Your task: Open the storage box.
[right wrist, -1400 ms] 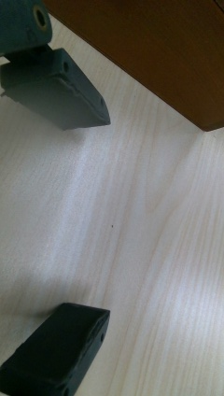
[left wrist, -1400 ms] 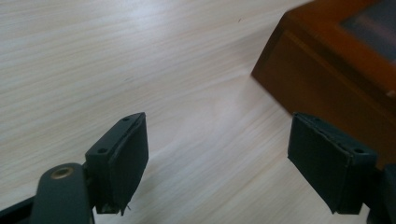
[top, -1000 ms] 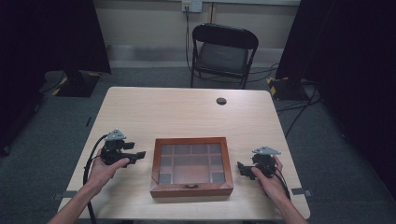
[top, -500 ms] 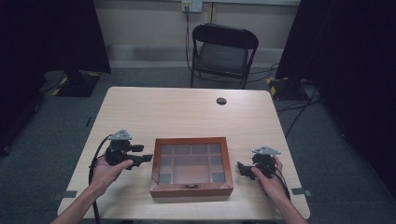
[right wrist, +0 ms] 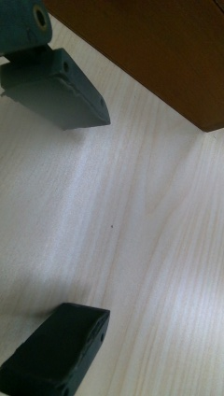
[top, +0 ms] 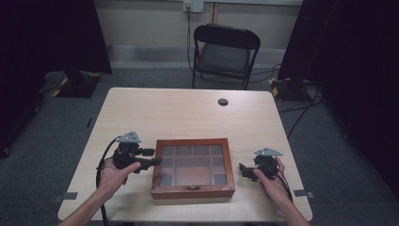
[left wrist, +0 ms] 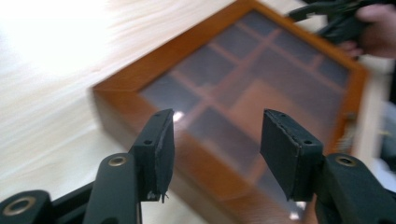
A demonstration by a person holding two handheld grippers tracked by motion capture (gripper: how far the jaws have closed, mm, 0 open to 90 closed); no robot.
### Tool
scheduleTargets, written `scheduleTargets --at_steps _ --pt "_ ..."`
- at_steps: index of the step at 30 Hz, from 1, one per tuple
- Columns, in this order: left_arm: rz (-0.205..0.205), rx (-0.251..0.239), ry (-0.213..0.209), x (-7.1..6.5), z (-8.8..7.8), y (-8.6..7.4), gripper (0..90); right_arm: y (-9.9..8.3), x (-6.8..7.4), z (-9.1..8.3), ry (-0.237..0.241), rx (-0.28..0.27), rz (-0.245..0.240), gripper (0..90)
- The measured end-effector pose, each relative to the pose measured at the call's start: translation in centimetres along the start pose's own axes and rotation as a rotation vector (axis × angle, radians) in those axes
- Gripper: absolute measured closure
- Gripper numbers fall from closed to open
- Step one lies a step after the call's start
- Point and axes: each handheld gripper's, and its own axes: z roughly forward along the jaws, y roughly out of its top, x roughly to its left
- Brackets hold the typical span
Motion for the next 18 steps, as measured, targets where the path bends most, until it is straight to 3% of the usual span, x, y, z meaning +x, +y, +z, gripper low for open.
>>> scheduleTargets --at_steps 1,3,4,6,11,18 --pt "0.012 -0.012 0.003 -0.2 0.0 0.1 44.9 0.0 0.0 0.0 0.001 0.0 0.0 6.1" --pt "0.009 -0.023 -0.041 -0.5 0.1 0.4 44.1 0.0 0.0 0.0 0.0 0.0 -0.001 6.0" --pt "0.009 -0.023 -0.041 -0.5 0.1 0.4 42.7 0.0 0.0 0.0 0.0 0.0 -0.001 6.0" --pt "0.039 0.003 -0.068 -1.0 0.6 0.5 46.8 0.0 0.0 0.0 0.0 0.001 -0.002 5.9" --pt "0.039 0.006 -0.11 -1.3 0.9 0.6 46.9 0.0 0.0 0.0 0.0 0.001 -0.002 5.8" --pt "0.056 0.014 -0.094 -2.1 1.6 0.7 46.0 0.0 0.0 0.1 0.0 0.0 -0.003 5.7"
